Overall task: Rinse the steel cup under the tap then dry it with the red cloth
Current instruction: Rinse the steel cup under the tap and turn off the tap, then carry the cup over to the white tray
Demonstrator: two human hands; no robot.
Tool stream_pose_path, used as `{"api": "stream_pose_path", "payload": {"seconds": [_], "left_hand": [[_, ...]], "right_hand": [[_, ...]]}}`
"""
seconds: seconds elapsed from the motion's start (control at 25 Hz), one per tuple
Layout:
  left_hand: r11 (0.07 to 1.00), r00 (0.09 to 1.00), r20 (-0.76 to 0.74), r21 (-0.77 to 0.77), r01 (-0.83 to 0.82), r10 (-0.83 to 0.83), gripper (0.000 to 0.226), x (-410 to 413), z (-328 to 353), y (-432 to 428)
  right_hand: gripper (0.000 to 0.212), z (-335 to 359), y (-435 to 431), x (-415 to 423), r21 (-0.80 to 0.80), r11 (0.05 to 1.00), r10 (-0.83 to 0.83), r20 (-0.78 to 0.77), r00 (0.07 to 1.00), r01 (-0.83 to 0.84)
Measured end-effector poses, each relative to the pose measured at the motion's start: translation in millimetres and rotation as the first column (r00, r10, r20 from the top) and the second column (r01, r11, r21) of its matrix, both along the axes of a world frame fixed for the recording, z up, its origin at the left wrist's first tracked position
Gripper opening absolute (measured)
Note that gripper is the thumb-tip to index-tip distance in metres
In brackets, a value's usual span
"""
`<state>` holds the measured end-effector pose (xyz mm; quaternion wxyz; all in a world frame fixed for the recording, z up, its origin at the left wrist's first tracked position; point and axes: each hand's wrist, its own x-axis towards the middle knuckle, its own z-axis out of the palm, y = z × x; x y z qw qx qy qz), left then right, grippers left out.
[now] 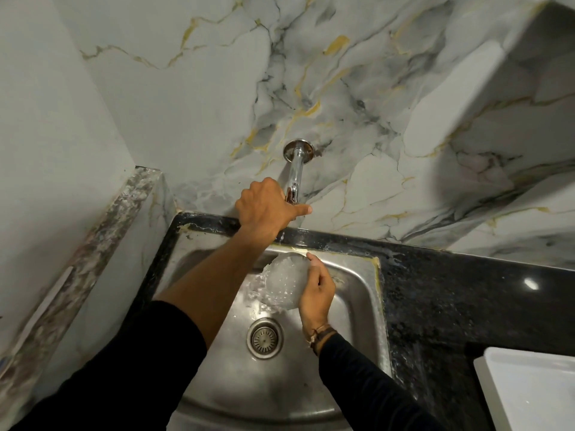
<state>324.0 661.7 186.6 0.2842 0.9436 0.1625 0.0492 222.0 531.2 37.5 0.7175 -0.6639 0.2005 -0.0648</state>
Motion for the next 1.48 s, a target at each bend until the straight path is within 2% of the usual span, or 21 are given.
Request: {"api": "stream_pose_path", "payload": {"seconds": [0.04, 0.12, 0.24, 0.32, 0.36, 0.44, 0.52, 0.64, 0.72, 0.76, 0.8, 0.88, 0.92, 0.96, 1.04, 1.08, 1.2, 1.32, 1.36, 1.44, 1.48], "left_hand": [[1.0, 1.0, -0.01, 0.021, 0.01, -0.01, 0.078, 0.3, 1.3, -0.5], [0.999, 0.999, -0.015, 0.04, 0.032, -0.031, 0.081, 0.6, 3.0, -0.7], [0.998, 0.999, -0.017, 0.052, 0.03, -0.029, 0.08, -0.6, 3.1, -3.4], [0.999, 1.0, -0.022, 0.048, 0.023, -0.022, 0.08, -0.7, 3.5, -4.3], [0.999, 1.0, -0.022, 0.044, 0.023, -0.022, 0.08, -1.0, 3.5, -4.2], [0.999, 0.999, -0.035, 0.039, 0.026, -0.025, 0.079, -3.3, 4.8, -5.0], [0.999, 0.999, -0.034, 0.03, 0.031, -0.03, 0.077, -7.4, 5.9, -4.8], [0.993, 0.998, -0.011, -0.098, 0.065, -0.067, 0.075, -28.2, -2.0, -0.4], [0.945, 0.996, -0.061, -0.323, 0.044, -0.067, 0.082, -50.8, -21.9, 4.2], [0.885, 0.993, -0.108, -0.466, 0.0, -0.057, 0.082, -64.0, -38.2, 6.9], [0.793, 0.983, -0.177, -0.605, -0.068, -0.051, 0.08, -78.9, -56.3, 6.9], [0.581, 0.944, -0.321, -0.783, -0.221, -0.074, 0.077, -112.0, -90.5, -9.1], [0.477, 0.929, -0.357, -0.836, -0.269, -0.102, 0.076, -130.7, -101.9, -25.0], [0.371, 0.921, -0.369, -0.879, -0.3, -0.129, 0.076, -150.0, -110.1, -45.3], [0.219, 0.926, -0.344, -0.926, -0.308, -0.153, 0.069, -186.4, -119.1, -93.3], [0.192, 0.93, -0.33, -0.935, -0.298, -0.162, 0.06, -203.1, -119.7, -119.0], [0.278, 0.94, -0.31, -0.924, -0.262, -0.144, 0.026, -237.0, -112.3, -192.6], [0.204, 0.913, -0.38, -0.915, -0.348, -0.147, 0.041, -263.7, -105.4, -269.9], [0.238, 0.929, -0.339, -0.924, -0.298, -0.152, 0.039, -275.6, -106.1, -294.3], [0.437, 0.966, -0.194, -0.894, -0.101, -0.172, 0.034, -299.9, -102.5, -347.8], [0.501, 0.976, -0.148, -0.864, -0.051, -0.156, 0.044, -308.9, -99.9, -373.4]], "right_hand": [[0.033, 3.2, -3.1, -1.5, -0.134, 0.989, 0.065, 0.059, 0.996, -0.056], [0.036, 9.7, -11.9, -1.6, -0.434, 0.891, 0.221, 0.163, 0.962, -0.131], [0.033, 21.6, -24.7, 2.7, -0.767, 0.633, 0.463, 0.264, 0.846, -0.107], [0.035, 30.0, -32.6, 6.6, -0.918, 0.396, 0.601, 0.29, 0.745, 0.037], [0.038, 34.5, -36.1, 7.1, -0.948, 0.288, 0.672, 0.301, 0.677, 0.136], [0.05, 43.5, -42.2, 5.2, -0.946, 0.162, 0.783, 0.295, 0.548, 0.279], [0.059, 53.8, -46.7, -0.7, -0.932, 0.12, 0.835, 0.281, 0.473, 0.343], [0.046, 65.3, -52.7, -15.5, -0.916, 0.091, 0.857, 0.272, 0.438, 0.39], [0.035, 68.3, -57.3, -26.2, -0.946, 0.143, 0.8, 0.283, 0.529, 0.291], [0.033, 66.9, -57.1, -32.0, -0.954, 0.252, 0.726, 0.298, 0.619, 0.164], [0.031, 64.6, -55.8, -38.5, -0.901, 0.433, 0.609, 0.309, 0.731, 0.02], [0.029, 59.0, -60.5, -53.2, -0.578, 0.808, 0.288, 0.216, 0.933, -0.115], [0.029, 56.1, -67.5, -60.2, -0.365, 0.927, 0.137, 0.112, 0.984, -0.087], [0.03, 53.9, -78.7, -67.5, -0.178, 0.984, 0.025, 0.005, 1.0, -0.023], [0.03, 49.0, -109.5, -85.9, 0.029, 0.993, -0.106, -0.138, 0.985, 0.111], [0.03, 46.6, -127.6, -98.3, 0.07, 0.985, -0.143, -0.17, 0.975, 0.156], [0.032, 43.4, -182.3, -134.6, 0.121, 0.968, -0.189, -0.239, 0.953, 0.222], [0.034, 46.0, -254.9, -163.7, 0.186, 0.942, -0.216, -0.299, 0.93, 0.278], [0.036, 46.7, -282.8, -173.9, 0.209, 0.943, -0.188, -0.301, 0.935, 0.257], [0.039, 47.7, -336.9, -194.0, 0.275, 0.951, -0.072, -0.244, 0.967, 0.14], [0.043, 47.6, -363.1, -202.2, 0.268, 0.96, -0.019, -0.227, 0.974, 0.081]]}}
